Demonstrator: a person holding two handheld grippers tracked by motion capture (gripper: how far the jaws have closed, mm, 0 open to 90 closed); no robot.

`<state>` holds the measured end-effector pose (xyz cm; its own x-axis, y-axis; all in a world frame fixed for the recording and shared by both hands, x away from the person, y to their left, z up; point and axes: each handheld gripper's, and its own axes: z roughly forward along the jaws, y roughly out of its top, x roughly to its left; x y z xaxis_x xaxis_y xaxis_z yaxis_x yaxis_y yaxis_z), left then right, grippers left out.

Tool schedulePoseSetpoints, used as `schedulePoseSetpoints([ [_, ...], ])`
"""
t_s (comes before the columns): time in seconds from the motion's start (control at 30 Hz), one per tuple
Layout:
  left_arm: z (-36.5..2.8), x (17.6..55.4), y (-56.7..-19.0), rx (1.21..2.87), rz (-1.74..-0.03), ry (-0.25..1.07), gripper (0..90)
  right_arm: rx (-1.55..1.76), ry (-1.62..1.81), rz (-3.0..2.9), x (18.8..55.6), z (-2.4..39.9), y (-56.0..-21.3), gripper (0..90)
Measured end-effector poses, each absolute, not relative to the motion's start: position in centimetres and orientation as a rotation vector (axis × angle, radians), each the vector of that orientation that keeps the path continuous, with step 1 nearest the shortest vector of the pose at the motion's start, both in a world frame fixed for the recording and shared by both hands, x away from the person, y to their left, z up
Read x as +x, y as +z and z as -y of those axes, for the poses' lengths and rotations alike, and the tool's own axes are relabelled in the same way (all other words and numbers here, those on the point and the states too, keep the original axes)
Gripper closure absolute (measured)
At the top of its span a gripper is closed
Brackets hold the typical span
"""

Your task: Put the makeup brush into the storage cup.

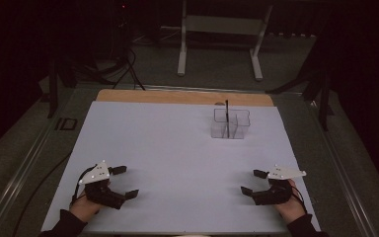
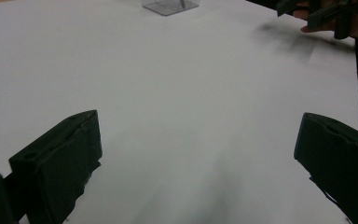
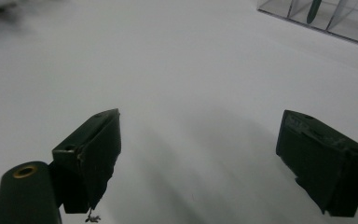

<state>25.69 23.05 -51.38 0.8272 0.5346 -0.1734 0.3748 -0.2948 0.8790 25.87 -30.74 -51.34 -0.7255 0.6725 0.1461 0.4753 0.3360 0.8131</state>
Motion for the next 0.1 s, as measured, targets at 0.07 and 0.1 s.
schedulePoseSetpoints([
  [0.07, -23.02, 25.69, -51.38, 1.917, -0.679, 0.179, 2.2, 1.043, 1.332, -2.389, 25.87, 30.72, -51.38, 14.0],
  [0.1, -23.01, 25.69, -51.37, 1.915, -0.678, 0.178, 2.2, 1.044, 1.335, -2.39, 25.87, 30.72, -51.39, 14.0],
])
